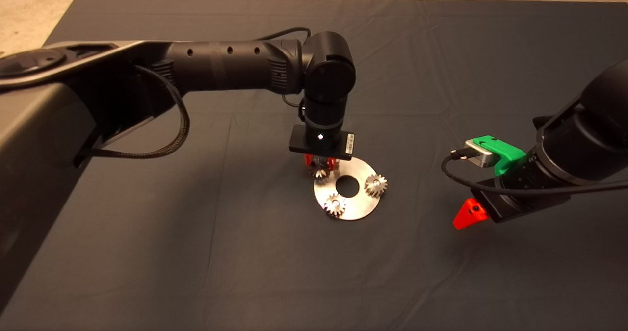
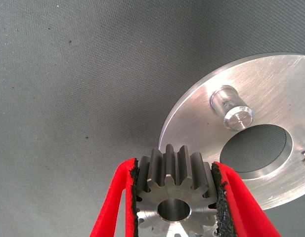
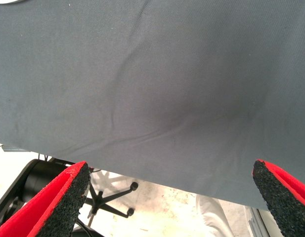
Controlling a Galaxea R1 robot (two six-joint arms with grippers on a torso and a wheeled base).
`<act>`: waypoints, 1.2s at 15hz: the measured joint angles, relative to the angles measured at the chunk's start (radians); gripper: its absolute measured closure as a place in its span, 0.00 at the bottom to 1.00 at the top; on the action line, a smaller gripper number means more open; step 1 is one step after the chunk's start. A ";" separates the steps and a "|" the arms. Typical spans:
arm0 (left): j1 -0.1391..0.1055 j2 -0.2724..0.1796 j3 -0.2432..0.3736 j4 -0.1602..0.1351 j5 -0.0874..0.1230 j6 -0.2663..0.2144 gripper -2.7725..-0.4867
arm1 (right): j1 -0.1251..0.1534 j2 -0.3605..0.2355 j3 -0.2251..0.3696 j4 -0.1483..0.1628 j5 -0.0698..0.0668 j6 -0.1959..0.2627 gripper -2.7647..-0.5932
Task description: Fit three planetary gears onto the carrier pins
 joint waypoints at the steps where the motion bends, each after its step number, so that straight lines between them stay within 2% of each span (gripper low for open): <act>1: 0.000 0.000 0.000 0.000 0.000 0.000 0.89 | 0.000 0.000 0.000 0.000 0.000 0.000 0.14; 2: 0.000 0.000 0.000 0.000 -0.007 0.000 0.89 | 0.000 0.000 0.000 0.000 0.000 0.000 0.14; 3: 0.000 0.000 0.000 0.000 -0.025 0.000 0.89 | 0.000 0.000 0.000 0.000 0.000 0.000 0.14; 5: 0.000 0.000 0.000 0.000 -0.086 0.001 0.89 | 0.000 0.000 0.000 0.000 0.000 0.000 0.14; 6: -0.001 0.000 0.000 0.000 -0.102 0.005 0.89 | 0.000 0.000 0.000 0.000 0.000 0.000 0.14; 9: -0.005 0.000 0.000 0.000 -0.110 0.026 0.89 | 0.000 0.000 0.000 0.000 0.000 0.000 0.14; 11: -0.005 0.000 0.000 0.000 -0.134 0.039 0.89 | 0.000 0.000 0.000 0.000 0.000 0.000 0.14; 12: -0.005 0.000 0.000 0.000 -0.138 0.039 0.89 | 0.000 0.000 0.000 0.000 0.000 0.000 0.14; 18: -0.005 0.000 0.000 0.016 -0.137 0.047 0.89 | 0.000 0.000 0.000 0.000 0.000 0.000 0.14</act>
